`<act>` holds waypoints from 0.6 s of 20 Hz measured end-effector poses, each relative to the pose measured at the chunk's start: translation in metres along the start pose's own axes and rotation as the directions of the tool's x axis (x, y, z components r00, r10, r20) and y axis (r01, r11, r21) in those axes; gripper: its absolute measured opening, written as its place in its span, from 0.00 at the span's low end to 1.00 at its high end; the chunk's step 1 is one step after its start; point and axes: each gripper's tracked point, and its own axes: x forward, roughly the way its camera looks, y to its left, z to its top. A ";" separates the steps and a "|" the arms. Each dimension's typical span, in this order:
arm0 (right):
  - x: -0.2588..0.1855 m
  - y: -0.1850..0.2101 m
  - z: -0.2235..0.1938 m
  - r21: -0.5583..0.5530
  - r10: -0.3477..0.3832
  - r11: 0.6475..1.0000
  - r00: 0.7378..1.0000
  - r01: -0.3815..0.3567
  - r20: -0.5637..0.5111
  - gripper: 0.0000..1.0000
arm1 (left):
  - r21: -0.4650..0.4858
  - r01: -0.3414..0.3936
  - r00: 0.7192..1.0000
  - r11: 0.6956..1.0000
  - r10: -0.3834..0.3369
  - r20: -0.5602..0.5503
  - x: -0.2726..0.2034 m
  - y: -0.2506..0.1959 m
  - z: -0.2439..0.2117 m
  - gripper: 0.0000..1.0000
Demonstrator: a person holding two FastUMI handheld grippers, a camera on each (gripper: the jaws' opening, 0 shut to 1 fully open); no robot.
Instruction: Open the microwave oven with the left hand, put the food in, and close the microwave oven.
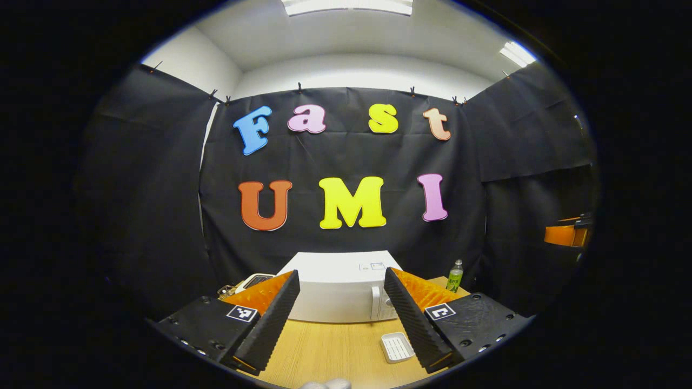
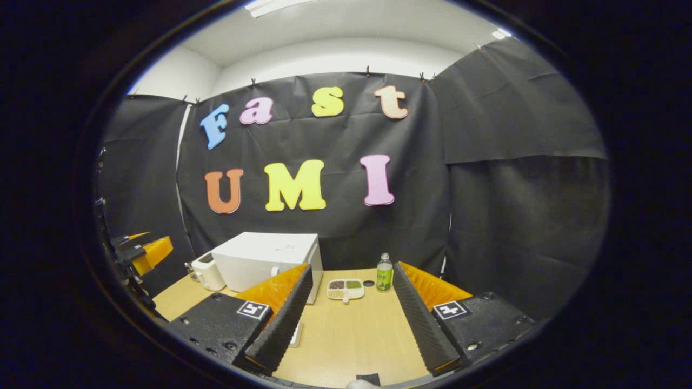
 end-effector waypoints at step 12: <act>-0.015 0.017 0.011 -0.026 0.039 0.999 0.999 -0.038 0.032 0.89 | 0.004 -0.032 0.999 0.999 0.032 0.011 -0.027 0.016 0.014 0.96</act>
